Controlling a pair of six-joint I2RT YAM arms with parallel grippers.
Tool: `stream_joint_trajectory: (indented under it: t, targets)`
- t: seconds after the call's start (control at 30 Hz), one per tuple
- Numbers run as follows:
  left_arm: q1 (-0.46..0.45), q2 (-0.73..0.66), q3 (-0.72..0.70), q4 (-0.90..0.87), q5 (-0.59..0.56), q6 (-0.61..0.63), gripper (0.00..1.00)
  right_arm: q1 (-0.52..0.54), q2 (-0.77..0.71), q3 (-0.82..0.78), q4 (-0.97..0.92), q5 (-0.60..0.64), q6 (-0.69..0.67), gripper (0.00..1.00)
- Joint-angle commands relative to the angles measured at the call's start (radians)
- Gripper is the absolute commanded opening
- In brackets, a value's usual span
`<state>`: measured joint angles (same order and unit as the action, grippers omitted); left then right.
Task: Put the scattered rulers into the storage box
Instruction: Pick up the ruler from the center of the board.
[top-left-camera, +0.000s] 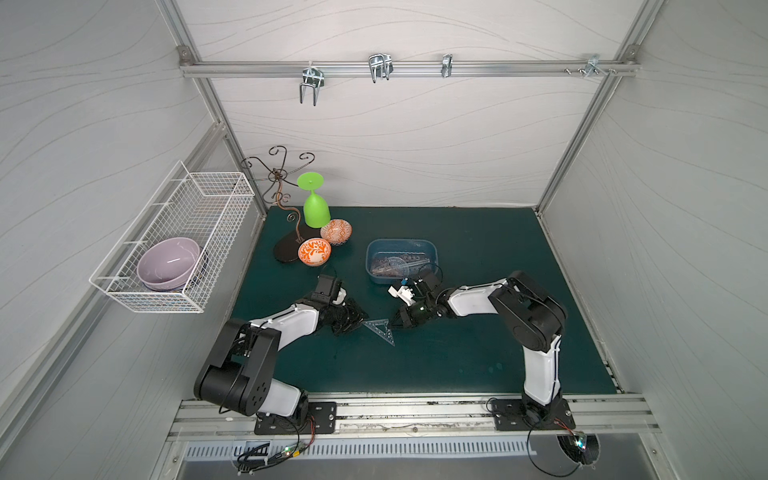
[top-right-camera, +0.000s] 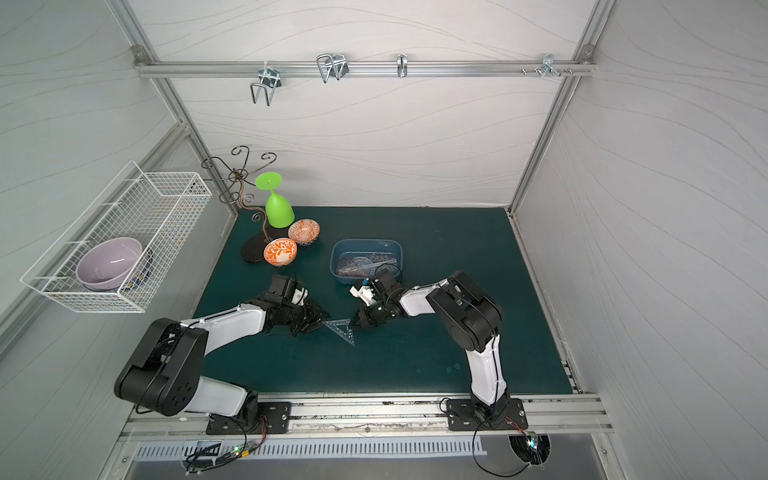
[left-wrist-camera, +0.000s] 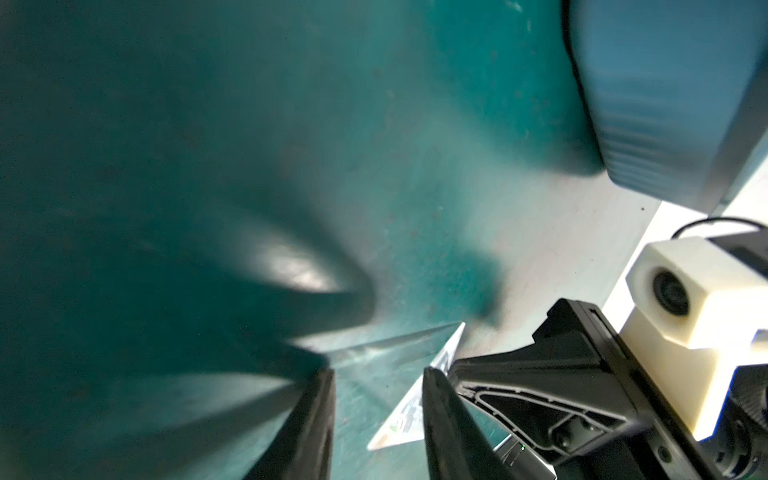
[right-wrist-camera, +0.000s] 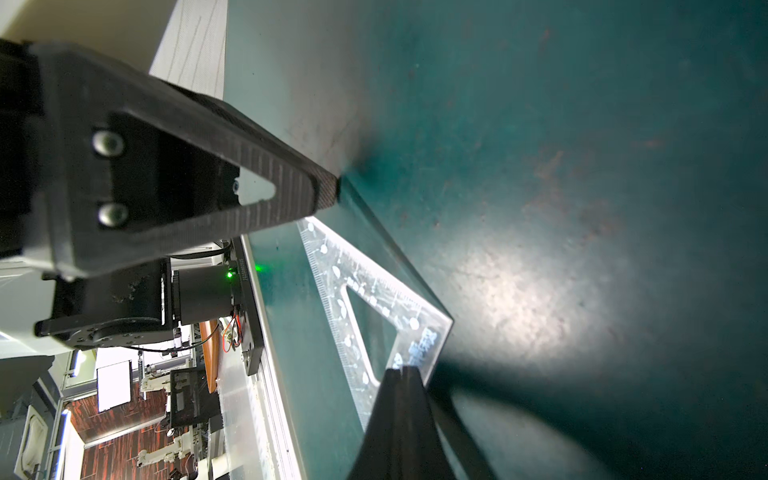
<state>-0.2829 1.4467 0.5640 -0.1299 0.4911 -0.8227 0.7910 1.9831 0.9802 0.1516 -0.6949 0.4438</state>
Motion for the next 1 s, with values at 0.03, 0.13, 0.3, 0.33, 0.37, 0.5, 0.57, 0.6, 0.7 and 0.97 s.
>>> stream_joint_trajectory:
  t: [0.03, 0.13, 0.3, 0.33, 0.37, 0.5, 0.57, 0.6, 0.7, 0.97]
  targets:
    - [-0.043, 0.023, -0.013, 0.036, 0.0, -0.013, 0.36, 0.001, 0.028, -0.025, -0.072, 0.051, -0.021, 0.0]
    - [-0.06, 0.032, -0.008, 0.051, 0.003, -0.016, 0.24, 0.0, 0.031, -0.023, -0.074, 0.049, -0.023, 0.0]
    - [-0.073, 0.028, 0.006, 0.04, 0.006, -0.004, 0.0, -0.008, 0.018, -0.024, -0.078, 0.042, -0.022, 0.0]
    - [-0.073, 0.023, 0.008, 0.035, 0.006, 0.0, 0.0, -0.011, 0.01, -0.025, -0.081, 0.037, -0.021, 0.0]
    - [-0.073, 0.017, 0.011, 0.028, 0.006, 0.005, 0.0, -0.017, -0.005, -0.023, -0.086, 0.03, -0.018, 0.0]
    - [-0.076, -0.025, 0.019, 0.012, 0.004, 0.0, 0.0, -0.055, -0.124, -0.028, -0.125, 0.016, 0.012, 0.06]
    - [-0.076, -0.063, 0.019, 0.02, -0.001, -0.034, 0.0, -0.077, -0.191, -0.046, -0.121, 0.008, 0.073, 0.13]
    - [-0.079, -0.086, 0.017, 0.034, -0.011, -0.064, 0.0, -0.091, -0.224, -0.064, -0.097, -0.007, 0.12, 0.17]
    - [-0.126, -0.167, -0.034, 0.163, -0.102, -0.219, 0.0, -0.129, -0.329, -0.148, 0.035, -0.009, 0.318, 0.4]
    - [-0.172, -0.316, 0.0, 0.276, -0.274, -0.325, 0.0, -0.165, -0.399, -0.189, 0.092, -0.05, 0.537, 0.65]
